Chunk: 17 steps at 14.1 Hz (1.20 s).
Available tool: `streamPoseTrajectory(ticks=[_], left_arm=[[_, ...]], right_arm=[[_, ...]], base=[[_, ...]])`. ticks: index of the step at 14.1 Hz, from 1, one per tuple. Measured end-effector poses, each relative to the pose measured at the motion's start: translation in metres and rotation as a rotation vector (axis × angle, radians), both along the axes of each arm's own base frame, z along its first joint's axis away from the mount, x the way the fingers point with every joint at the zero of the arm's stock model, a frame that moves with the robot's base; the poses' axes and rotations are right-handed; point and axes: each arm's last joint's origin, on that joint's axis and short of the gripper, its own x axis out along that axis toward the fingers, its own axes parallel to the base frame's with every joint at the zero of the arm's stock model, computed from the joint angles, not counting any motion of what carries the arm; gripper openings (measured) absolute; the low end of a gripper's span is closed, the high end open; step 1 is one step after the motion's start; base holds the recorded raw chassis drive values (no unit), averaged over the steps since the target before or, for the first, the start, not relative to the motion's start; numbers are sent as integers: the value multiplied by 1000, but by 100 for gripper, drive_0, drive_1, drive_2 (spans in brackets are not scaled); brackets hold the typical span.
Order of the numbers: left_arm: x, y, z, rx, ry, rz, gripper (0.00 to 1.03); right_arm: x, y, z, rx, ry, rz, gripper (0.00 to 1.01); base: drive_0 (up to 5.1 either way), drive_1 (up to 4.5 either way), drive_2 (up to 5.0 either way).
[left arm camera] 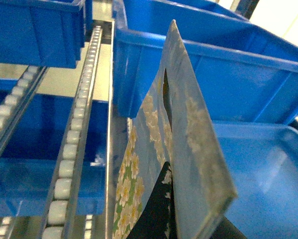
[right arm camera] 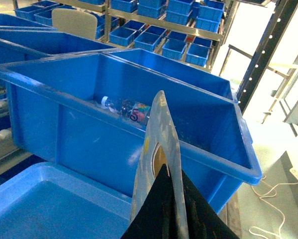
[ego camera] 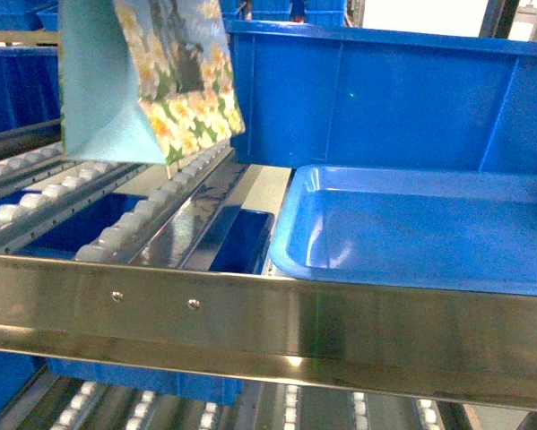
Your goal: Move flower gift bag to table near conveyor
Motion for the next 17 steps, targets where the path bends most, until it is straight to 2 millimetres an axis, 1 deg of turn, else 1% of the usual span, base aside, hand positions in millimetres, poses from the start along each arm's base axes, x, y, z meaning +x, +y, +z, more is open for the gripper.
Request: streamPoseTrajectory(ticks=[1,3,7,10,17], left_arm=[[-3,3,-3,12,8,21,2],[-6,6,3,1,-17,31,2],[-5,6,3,0,-19,33,2],[-7,3,3,-3,-19,14,2],[-6,6,3,1,-17,31,2]], right_arm=[[0,0,0,0,1,0,2],[0,0,0,0,-1,0,2],[1,0,0,0,-2,0,2],[0,-2,1,-1,-2,-12,2],[0,-2,0,0,-1,-3,2]], base=[[0,0,0],[0,0,0],[7,-403,417],[-397,-28,452],[-458,46,402]])
